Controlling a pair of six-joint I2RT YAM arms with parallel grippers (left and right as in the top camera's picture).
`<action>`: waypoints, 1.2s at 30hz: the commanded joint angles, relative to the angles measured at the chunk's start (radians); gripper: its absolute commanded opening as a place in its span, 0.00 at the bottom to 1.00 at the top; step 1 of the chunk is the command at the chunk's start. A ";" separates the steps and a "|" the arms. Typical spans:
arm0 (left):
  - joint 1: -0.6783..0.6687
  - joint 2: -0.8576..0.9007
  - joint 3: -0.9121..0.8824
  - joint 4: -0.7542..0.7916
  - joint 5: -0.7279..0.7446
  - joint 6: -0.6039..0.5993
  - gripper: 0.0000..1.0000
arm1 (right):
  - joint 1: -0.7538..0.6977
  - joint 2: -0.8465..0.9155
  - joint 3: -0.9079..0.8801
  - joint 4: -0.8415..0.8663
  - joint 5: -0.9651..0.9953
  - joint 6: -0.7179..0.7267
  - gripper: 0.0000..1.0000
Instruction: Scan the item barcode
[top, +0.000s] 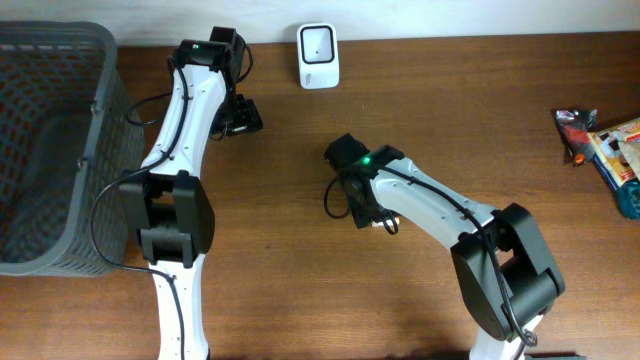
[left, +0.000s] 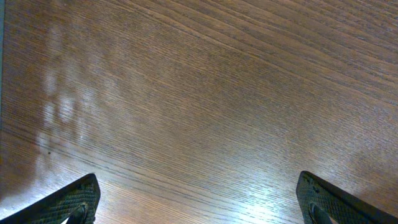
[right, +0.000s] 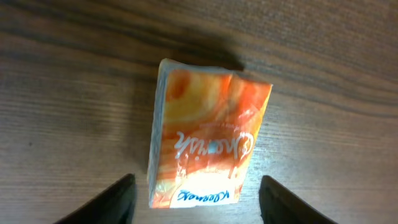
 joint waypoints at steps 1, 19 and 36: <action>0.000 0.007 0.015 -0.001 -0.011 -0.009 0.99 | 0.005 -0.005 -0.052 0.043 0.032 0.047 0.53; 0.000 0.007 0.015 -0.001 -0.011 -0.009 0.99 | -0.193 -0.004 0.155 -0.036 -0.963 -0.114 0.04; 0.000 0.007 0.015 -0.001 -0.011 -0.009 0.99 | -0.394 -0.008 -0.061 -0.052 -0.584 -0.060 0.38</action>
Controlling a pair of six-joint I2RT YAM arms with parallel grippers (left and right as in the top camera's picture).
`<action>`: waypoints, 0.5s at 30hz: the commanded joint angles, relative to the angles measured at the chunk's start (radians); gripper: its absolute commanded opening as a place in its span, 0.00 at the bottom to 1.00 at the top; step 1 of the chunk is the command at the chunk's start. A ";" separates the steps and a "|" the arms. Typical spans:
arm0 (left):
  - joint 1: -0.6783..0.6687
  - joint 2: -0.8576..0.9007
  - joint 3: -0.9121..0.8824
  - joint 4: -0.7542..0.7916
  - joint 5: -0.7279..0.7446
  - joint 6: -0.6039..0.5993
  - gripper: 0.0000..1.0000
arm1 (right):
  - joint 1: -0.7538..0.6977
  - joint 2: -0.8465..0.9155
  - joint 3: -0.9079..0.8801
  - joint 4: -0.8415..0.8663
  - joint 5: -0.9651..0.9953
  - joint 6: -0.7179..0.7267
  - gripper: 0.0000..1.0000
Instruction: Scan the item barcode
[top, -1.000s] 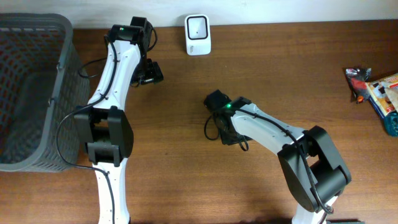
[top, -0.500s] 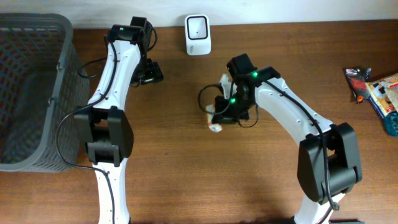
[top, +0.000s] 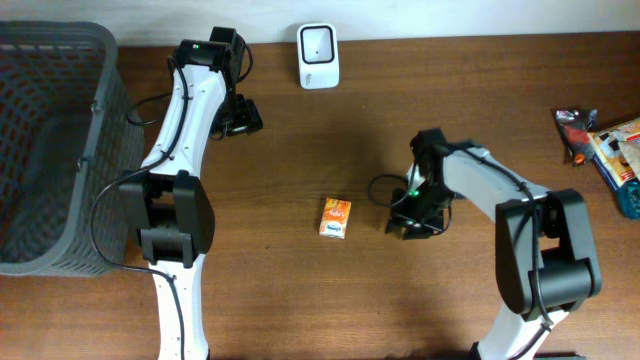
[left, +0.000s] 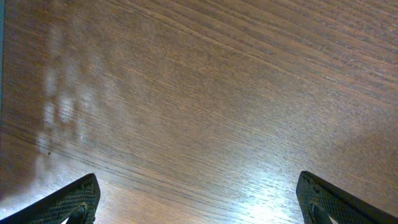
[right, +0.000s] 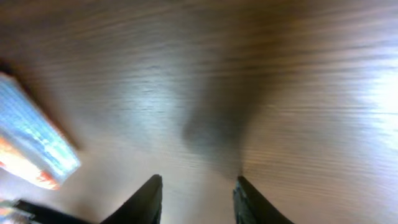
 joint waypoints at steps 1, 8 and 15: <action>0.000 0.007 0.015 -0.002 -0.011 -0.009 0.99 | 0.007 -0.010 0.139 -0.093 0.061 -0.109 0.38; 0.000 0.007 0.015 -0.002 -0.011 -0.009 0.99 | 0.190 -0.003 0.180 0.043 -0.081 -0.052 0.60; 0.000 0.007 0.015 -0.002 -0.011 -0.009 0.99 | 0.241 0.001 0.084 0.183 0.021 0.138 0.56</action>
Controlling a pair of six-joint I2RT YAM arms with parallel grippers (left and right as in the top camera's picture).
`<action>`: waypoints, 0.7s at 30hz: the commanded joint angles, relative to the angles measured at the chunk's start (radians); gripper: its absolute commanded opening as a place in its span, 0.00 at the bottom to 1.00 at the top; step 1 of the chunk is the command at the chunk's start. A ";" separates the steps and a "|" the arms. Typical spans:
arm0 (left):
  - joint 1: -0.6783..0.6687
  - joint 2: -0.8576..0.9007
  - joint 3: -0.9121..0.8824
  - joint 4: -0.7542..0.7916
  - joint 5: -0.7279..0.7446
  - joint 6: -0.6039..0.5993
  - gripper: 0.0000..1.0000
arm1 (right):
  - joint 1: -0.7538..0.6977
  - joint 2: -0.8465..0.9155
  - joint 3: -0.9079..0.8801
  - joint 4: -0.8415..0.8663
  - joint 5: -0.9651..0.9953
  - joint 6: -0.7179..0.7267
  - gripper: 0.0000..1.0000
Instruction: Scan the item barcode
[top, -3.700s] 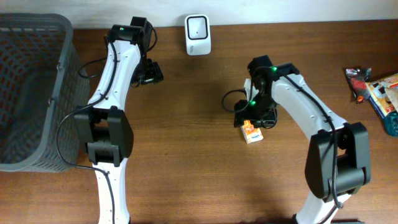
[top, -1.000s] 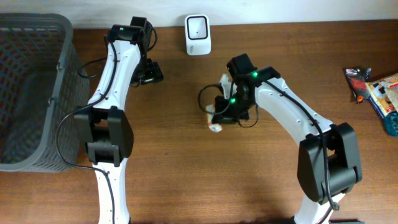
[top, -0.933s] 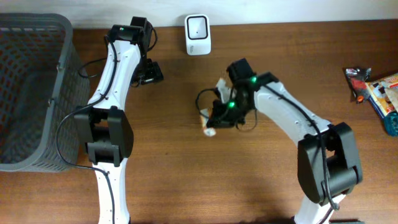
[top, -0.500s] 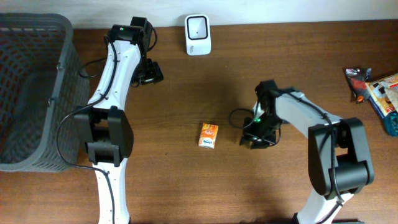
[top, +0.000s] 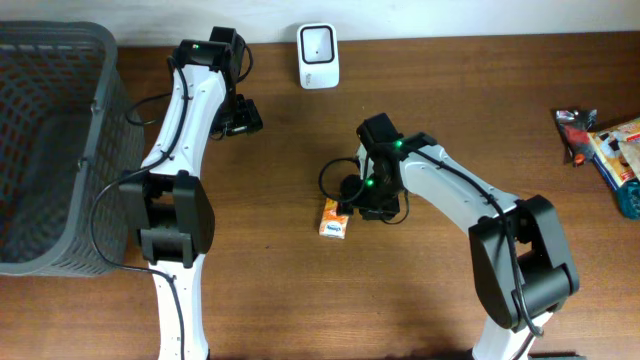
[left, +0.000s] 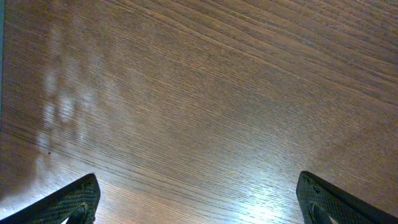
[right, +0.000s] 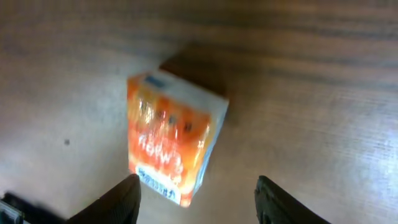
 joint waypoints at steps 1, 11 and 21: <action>0.000 0.007 0.015 -0.001 -0.011 -0.009 0.99 | 0.014 0.001 -0.052 0.051 0.016 0.090 0.53; 0.000 0.007 0.015 -0.001 -0.011 -0.009 0.99 | 0.040 0.002 -0.117 0.148 0.012 0.130 0.31; 0.000 0.007 0.015 -0.001 -0.011 -0.009 0.99 | -0.089 0.000 -0.104 0.185 -0.532 -0.291 0.04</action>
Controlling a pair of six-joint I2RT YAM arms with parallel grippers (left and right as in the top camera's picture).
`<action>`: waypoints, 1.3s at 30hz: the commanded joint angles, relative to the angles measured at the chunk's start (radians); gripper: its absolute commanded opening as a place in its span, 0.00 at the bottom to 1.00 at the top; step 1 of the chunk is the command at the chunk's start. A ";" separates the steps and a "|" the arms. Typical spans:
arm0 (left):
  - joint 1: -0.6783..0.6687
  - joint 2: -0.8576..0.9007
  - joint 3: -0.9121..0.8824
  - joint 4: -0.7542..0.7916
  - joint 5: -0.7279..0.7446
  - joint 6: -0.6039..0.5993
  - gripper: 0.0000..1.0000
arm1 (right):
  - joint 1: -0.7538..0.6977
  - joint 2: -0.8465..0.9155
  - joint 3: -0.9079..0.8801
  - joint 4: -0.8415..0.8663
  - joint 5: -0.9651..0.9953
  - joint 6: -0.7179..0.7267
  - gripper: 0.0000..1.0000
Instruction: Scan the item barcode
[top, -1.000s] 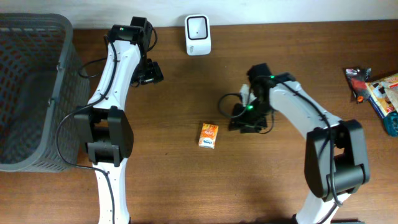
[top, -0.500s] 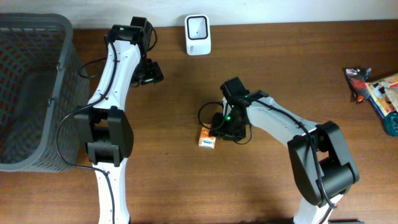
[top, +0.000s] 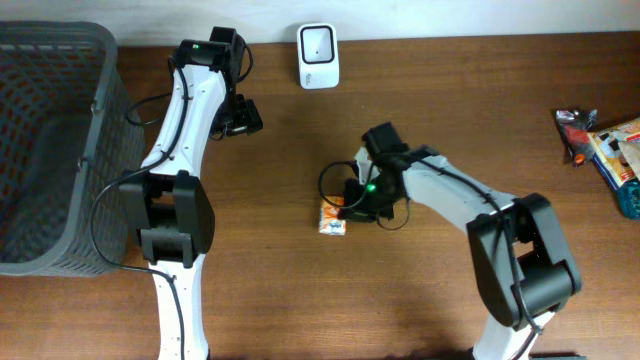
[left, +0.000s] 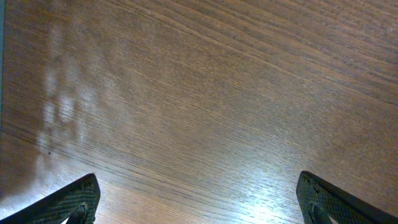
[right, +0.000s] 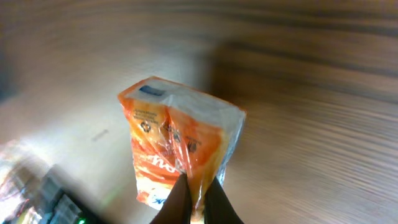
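Observation:
A small orange tissue pack (top: 331, 222) lies near the middle of the wooden table. My right gripper (top: 349, 206) is at its right end. In the right wrist view the pack (right: 168, 140) fills the centre, and the right gripper (right: 198, 188) is shut on a fold of its clear wrapper. Whether the pack is off the table cannot be told. The white barcode scanner (top: 318, 42) stands at the far edge. My left gripper (top: 243, 116) hangs near the back left, and its wide-open fingers (left: 76, 200) show only bare wood between them.
A big grey basket (top: 60, 60) fills the left end of the table. Several snack packets (top: 605, 145) lie at the far right edge. The left arm stretches along the basket's right side.
My right gripper, which stood open just above the orange pack, is now lower and shut on the pack's wrapper. The left arm has not moved.
First my right gripper was open over the orange pack at the table's middle. Then it was off to the right of the pack, which lay alone. After that it was back over the pack, open, and now it pinches the wrapper. The left arm stayed put.

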 joint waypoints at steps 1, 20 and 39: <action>0.000 0.007 0.015 -0.001 -0.011 -0.009 0.99 | -0.077 0.000 0.001 0.006 -0.378 -0.261 0.04; 0.001 0.007 0.015 -0.001 -0.011 -0.009 0.99 | -0.127 0.000 0.019 0.006 -0.376 -0.176 0.04; 0.002 0.007 0.015 -0.001 -0.011 -0.009 0.99 | 0.045 0.191 0.561 0.650 1.034 -0.846 0.04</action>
